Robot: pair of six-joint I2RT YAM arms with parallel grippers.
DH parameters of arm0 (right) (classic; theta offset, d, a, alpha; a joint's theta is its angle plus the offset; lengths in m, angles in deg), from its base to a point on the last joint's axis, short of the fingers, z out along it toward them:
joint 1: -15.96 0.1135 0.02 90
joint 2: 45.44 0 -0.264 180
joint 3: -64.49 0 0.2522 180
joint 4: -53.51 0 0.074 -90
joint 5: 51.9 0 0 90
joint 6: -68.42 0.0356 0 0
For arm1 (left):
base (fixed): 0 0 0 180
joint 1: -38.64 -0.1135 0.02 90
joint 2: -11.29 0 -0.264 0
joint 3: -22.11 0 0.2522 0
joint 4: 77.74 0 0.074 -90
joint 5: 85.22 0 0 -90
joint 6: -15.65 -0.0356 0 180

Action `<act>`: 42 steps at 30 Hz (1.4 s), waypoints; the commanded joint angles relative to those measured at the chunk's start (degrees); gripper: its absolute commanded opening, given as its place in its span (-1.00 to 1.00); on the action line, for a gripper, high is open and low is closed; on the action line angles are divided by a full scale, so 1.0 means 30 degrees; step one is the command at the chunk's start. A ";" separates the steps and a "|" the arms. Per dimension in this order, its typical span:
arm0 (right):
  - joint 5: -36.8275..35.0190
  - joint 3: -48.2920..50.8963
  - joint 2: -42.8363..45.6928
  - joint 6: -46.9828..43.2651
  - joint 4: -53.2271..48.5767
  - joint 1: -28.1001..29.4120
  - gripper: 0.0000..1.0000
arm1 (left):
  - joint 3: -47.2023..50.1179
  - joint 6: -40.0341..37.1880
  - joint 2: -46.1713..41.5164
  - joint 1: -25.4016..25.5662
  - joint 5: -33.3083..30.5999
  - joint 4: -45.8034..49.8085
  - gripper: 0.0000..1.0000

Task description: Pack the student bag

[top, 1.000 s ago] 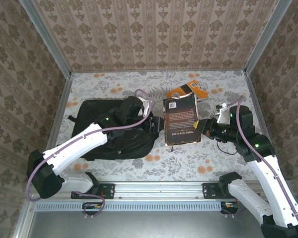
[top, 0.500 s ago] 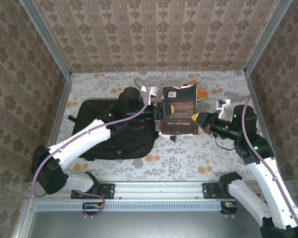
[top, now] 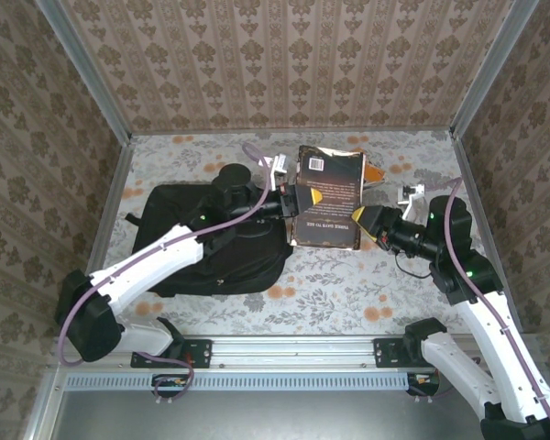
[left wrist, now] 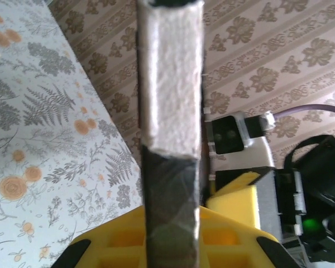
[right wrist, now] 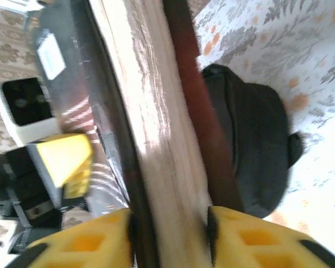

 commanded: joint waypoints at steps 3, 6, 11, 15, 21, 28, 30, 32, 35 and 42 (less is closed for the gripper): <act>-0.2869 -0.0483 0.0605 -0.0565 -0.1116 0.0081 0.30 | 0.0387 -0.0612 -0.2174 0.0183 -0.1910 -0.1337 -1.00; -0.2072 0.1245 0.1298 0.1482 0.2453 0.0137 0.66 | 0.0886 -0.0593 -0.2916 0.0165 -0.4006 -0.1551 -1.00; -0.2329 0.3491 0.1961 0.4746 0.8003 0.1723 0.99 | 0.1613 0.0283 -0.3393 0.0129 -0.7238 -0.3256 -1.00; -0.3887 0.4676 0.1814 0.5995 1.1252 0.3720 0.99 | 0.2050 0.1822 -0.3121 0.0167 -0.9539 -0.5052 -1.00; -0.6704 0.5163 -0.0790 0.6512 1.5513 0.6891 1.00 | 0.3095 0.5166 -0.1479 0.0557 -1.2069 -0.9580 -1.00; -0.8727 0.3990 -0.4595 0.6841 1.9212 0.8259 0.96 | 0.2847 0.5979 -0.0377 0.1525 -1.3395 -1.0082 -1.00; -0.9622 0.3865 -0.4893 0.6765 1.9437 0.8263 0.87 | 0.3056 0.5989 -0.0401 0.1726 -1.3719 -1.0126 -1.00; -1.0642 0.3747 -0.4869 0.6583 1.9434 0.8259 0.77 | 0.3370 0.5884 -0.0542 0.1910 -1.4147 -1.0104 -1.00; -1.1802 0.3356 -0.4891 0.6256 1.8718 0.8266 0.47 | 0.3881 0.5783 -0.0866 0.2145 -1.4978 -0.9996 -1.00; -1.2594 0.3379 -0.5443 0.6183 1.8972 0.8288 -0.36 | 0.4475 0.5758 -0.0694 0.2611 -1.5554 -1.0244 -1.00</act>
